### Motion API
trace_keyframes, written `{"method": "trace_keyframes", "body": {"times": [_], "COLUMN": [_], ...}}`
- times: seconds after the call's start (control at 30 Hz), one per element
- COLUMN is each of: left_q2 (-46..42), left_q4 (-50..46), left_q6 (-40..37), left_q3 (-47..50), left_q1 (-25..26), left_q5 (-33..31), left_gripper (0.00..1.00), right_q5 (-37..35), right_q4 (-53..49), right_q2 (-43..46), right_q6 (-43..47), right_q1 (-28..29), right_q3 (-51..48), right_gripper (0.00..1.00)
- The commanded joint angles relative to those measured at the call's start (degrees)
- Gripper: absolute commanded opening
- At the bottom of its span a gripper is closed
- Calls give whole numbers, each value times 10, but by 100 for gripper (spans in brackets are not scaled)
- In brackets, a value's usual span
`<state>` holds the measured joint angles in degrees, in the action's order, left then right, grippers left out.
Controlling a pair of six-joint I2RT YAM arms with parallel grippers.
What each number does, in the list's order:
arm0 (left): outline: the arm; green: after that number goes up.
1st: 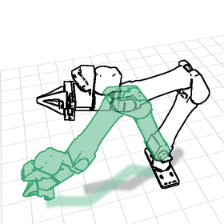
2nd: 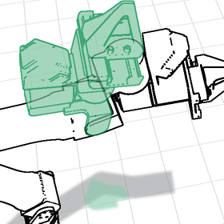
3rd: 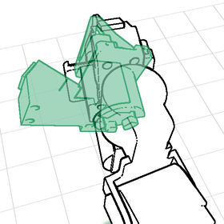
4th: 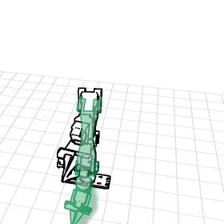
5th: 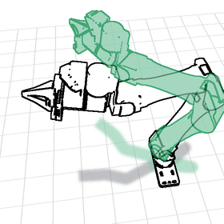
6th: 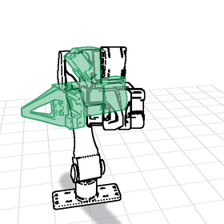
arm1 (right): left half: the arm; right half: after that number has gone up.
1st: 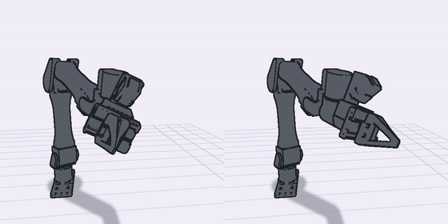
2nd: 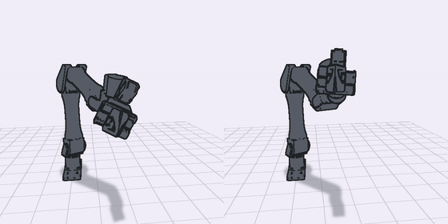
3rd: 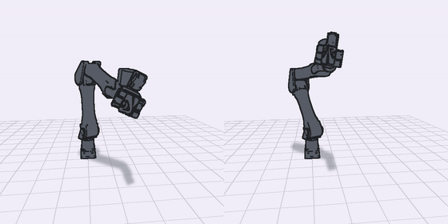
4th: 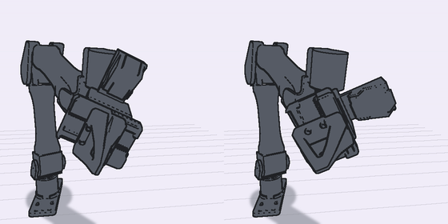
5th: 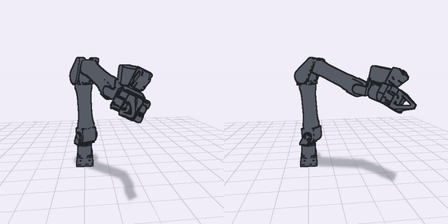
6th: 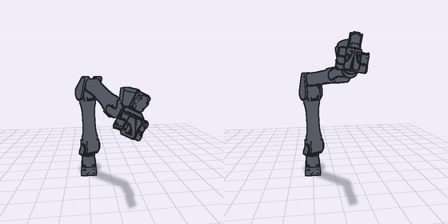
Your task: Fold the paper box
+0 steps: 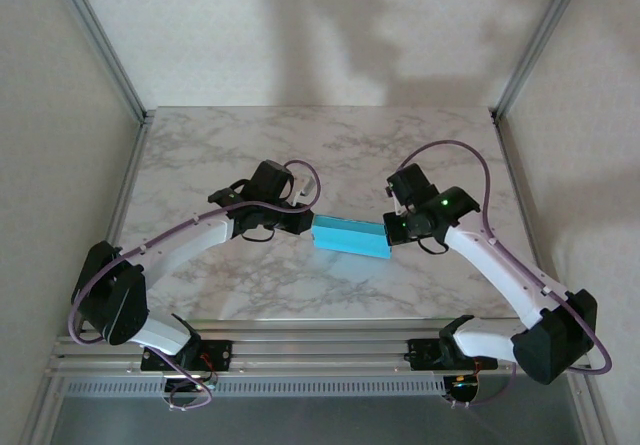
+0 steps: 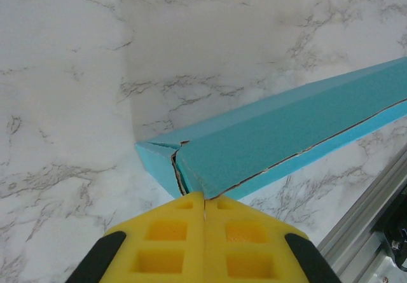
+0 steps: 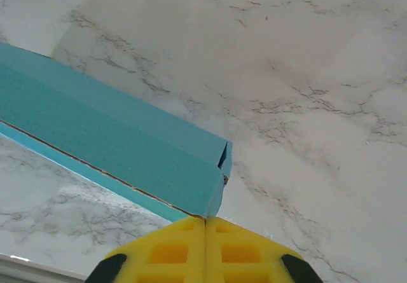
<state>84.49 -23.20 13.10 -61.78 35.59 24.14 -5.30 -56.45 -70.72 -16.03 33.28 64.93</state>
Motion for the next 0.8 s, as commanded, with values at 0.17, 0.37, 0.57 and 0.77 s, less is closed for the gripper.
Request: {"method": "trace_keyframes", "body": {"times": [0.17, 0.37, 0.57, 0.77], "left_q2": [7, 7, 10, 10], "left_q4": [-30, -33, -33, -48], "left_q6": [-14, -15, -13, -11], "left_q3": [-23, -23, -27, -39], "left_q1": [6, 6, 6, 6], "left_q5": [-9, -22, -29, -35], "left_gripper": [0, 0, 0, 0], "right_q5": [49, 80, 103, 123], "right_q4": [-37, -45, -59, -62], "right_q2": [-10, -15, -21, -31], "right_q6": [9, 11, 13, 13], "right_q1": [-21, -35, -48, -60], "right_q3": [32, 36, 48, 54], "right_gripper": [2, 2, 2, 2]}}
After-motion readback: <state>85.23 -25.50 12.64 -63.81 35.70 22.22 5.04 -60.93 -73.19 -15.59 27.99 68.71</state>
